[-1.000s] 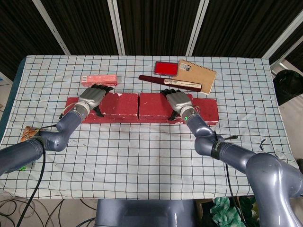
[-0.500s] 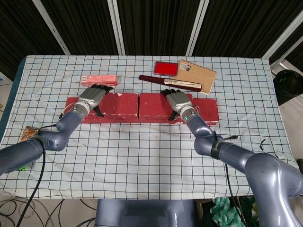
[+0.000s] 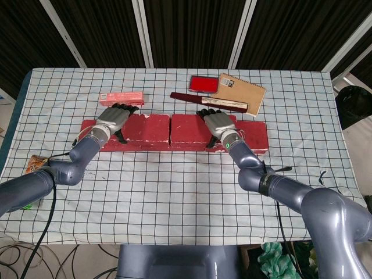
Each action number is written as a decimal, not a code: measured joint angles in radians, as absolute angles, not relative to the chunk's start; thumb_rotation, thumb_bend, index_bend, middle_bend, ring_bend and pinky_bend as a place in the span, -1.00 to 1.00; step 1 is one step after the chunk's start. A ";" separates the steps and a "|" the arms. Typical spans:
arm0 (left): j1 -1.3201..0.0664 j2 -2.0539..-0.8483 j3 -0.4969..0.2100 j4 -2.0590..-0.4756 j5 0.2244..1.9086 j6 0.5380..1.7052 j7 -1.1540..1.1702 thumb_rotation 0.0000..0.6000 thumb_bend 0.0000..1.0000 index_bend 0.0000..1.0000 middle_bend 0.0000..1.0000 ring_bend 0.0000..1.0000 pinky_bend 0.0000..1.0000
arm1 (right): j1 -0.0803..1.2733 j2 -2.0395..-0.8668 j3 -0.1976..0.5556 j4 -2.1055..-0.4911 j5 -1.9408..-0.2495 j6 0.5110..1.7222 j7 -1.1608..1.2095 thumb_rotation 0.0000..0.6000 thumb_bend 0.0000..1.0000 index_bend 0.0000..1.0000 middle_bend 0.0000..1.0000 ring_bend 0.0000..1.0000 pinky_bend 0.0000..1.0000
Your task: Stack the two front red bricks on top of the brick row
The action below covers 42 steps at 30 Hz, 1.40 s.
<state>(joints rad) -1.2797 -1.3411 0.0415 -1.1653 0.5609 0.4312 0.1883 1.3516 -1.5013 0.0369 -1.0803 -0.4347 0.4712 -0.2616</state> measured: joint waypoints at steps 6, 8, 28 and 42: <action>-1.280 -1.336 0.043 -1.171 0.556 0.438 0.190 1.00 -1.00 -0.94 -0.88 -1.00 -1.00 | 1.347 -1.494 0.048 -1.096 -0.451 0.483 -0.258 1.00 -0.88 -1.00 -1.00 -1.00 -0.83; -1.280 -1.334 0.043 -1.175 0.555 0.440 0.190 1.00 -1.00 -0.94 -0.88 -1.00 -1.00 | 1.344 -1.489 0.054 -1.105 -0.457 0.490 -0.254 1.00 -0.88 -1.00 -1.00 -1.00 -0.83; -1.245 -1.212 -0.012 -1.386 0.596 0.579 0.174 1.00 -1.00 -0.94 -0.88 -1.00 -1.00 | 1.285 -1.301 0.100 -1.372 -0.511 0.646 -0.239 1.00 -0.88 -1.00 -1.00 -1.00 -0.83; -1.044 -0.968 -0.009 -1.813 0.805 0.929 0.193 1.00 -1.00 -0.95 -0.88 -1.00 -1.00 | 0.949 -0.888 0.107 -1.753 -0.819 0.958 -0.082 1.00 -0.88 -1.00 -1.00 -1.00 -0.83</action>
